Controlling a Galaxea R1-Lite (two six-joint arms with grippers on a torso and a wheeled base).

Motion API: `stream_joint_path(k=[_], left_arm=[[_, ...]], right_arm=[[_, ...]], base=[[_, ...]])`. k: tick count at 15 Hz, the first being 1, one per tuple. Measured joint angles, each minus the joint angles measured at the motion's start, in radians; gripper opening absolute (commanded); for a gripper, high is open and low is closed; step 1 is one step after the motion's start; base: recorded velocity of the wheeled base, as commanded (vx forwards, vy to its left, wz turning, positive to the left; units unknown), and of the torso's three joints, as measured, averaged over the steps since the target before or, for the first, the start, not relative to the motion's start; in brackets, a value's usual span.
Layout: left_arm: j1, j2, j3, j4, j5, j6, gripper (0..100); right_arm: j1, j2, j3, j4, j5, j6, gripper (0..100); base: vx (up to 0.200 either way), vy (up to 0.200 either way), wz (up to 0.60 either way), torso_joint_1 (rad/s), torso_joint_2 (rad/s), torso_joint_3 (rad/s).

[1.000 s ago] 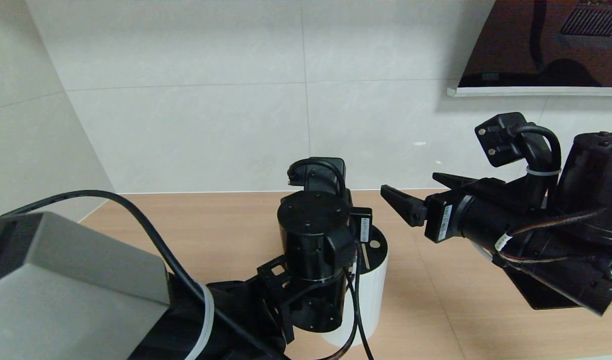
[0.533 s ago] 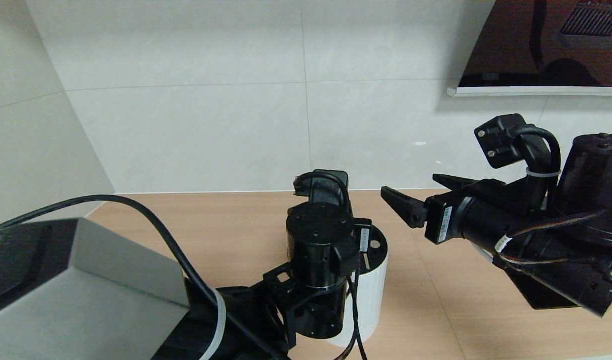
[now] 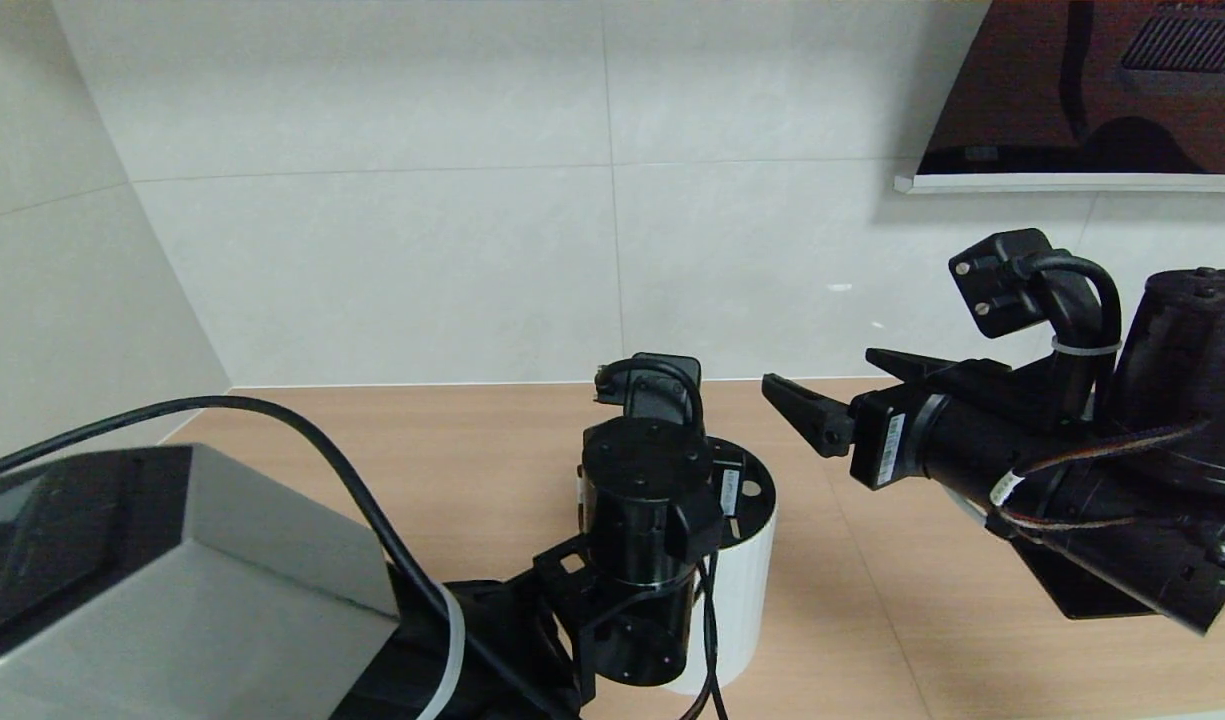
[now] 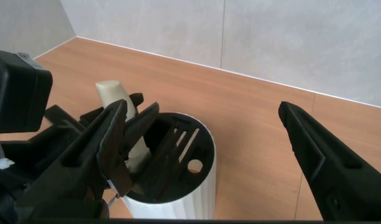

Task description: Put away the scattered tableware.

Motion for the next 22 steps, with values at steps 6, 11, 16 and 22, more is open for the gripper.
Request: stream_joint_path(k=[6, 11, 16, 22], left_arm=[[0.000, 0.000, -0.002, -0.001, 0.001, 0.000, 100], [0.004, -0.010, -0.002, -0.001, 0.002, 0.000, 100], [0.026, -0.156, 0.020, 0.002, -0.017, 0.009, 100], [0.123, -0.599, 0.140, 0.112, -0.168, 0.090, 100]], right_arm=[[0.000, 0.000, 0.003, 0.000, 0.000, 0.000, 100], [0.000, 0.000, 0.004, 0.000, 0.000, 0.000, 100], [-0.024, -0.013, 0.021, -0.001, 0.000, -0.032, 100], [-0.123, -0.223, 0.118, 0.003, 0.003, -0.146, 100]], base=[[0.000, 0.000, 0.00, 0.000, 0.00, 0.000], [0.000, 0.000, 0.00, 0.000, 0.00, 0.000], [0.000, 0.000, 0.00, 0.000, 0.00, 0.000], [0.000, 0.000, 0.00, 0.000, 0.00, 0.000]])
